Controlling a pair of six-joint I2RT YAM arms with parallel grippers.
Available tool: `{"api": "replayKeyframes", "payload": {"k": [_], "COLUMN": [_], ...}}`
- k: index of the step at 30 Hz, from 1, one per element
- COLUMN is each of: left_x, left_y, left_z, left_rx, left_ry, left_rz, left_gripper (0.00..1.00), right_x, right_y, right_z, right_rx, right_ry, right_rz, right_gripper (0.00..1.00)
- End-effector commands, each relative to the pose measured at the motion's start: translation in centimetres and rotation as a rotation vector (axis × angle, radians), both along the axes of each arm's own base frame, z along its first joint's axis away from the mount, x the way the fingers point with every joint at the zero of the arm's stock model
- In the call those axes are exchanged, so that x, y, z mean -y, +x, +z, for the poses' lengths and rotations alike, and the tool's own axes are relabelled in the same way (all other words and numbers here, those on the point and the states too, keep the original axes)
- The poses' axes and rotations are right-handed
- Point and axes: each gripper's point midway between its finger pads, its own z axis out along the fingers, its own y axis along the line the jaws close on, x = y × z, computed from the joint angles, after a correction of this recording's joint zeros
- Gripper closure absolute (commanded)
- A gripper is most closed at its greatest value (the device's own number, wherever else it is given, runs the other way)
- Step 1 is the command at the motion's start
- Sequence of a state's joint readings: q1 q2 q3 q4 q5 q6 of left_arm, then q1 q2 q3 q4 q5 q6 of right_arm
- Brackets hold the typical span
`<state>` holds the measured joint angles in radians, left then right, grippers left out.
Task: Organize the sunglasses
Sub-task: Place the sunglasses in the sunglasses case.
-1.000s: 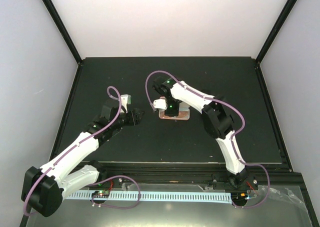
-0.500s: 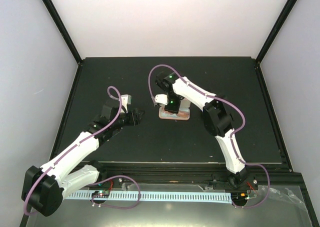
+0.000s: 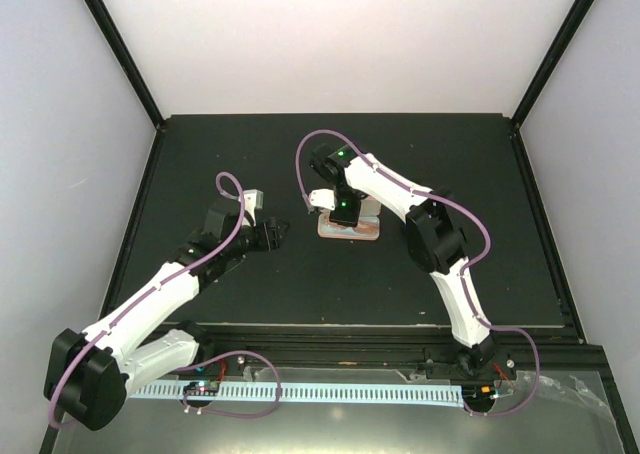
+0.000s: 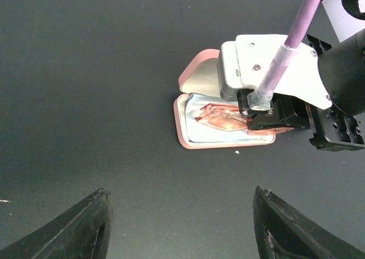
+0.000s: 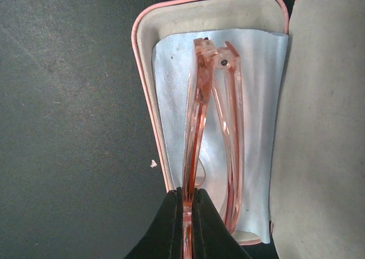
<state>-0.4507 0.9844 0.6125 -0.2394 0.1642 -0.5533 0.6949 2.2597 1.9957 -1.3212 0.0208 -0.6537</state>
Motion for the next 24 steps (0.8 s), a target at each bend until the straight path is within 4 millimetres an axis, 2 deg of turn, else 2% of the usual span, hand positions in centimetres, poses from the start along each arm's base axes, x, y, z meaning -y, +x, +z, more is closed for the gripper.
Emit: {"api": "replayKeyframes", "payload": {"k": [1, 11, 13, 19, 24], "left_x": [-0.1, 0.1, 0.1, 0.1, 0.0], "left_y": [0.1, 0.1, 0.1, 0.1, 0.0], "left_z": [-0.5, -0.8, -0.8, -0.7, -0.6], "left_rx": [-0.01, -0.024, -0.023, -0.021, -0.021], "left_ry": [0.009, 0.007, 0.007, 0.005, 0.006], "left_rz": [-0.004, -0.012, -0.013, -0.012, -0.01], "left_gripper": [0.33, 0.33, 0.33, 0.33, 0.33], "right_x": [-0.1, 0.1, 0.1, -0.2, 0.1], "right_y": [-0.3, -1.0, -0.8, 0.9, 2.1], "right_z": [-0.7, -1.8, -1.8, -0.3, 1.2], "right_rx": [-0.02, -0.069, -0.058, 0.03, 0.099], "right_ry": [-0.014, -0.035, -0.037, -0.023, -0.028], "right_rz": [0.035, 0.033, 0.028, -0.017, -0.071], "right_gripper": [0.97, 0.95, 0.91, 0.77, 0.73]}}
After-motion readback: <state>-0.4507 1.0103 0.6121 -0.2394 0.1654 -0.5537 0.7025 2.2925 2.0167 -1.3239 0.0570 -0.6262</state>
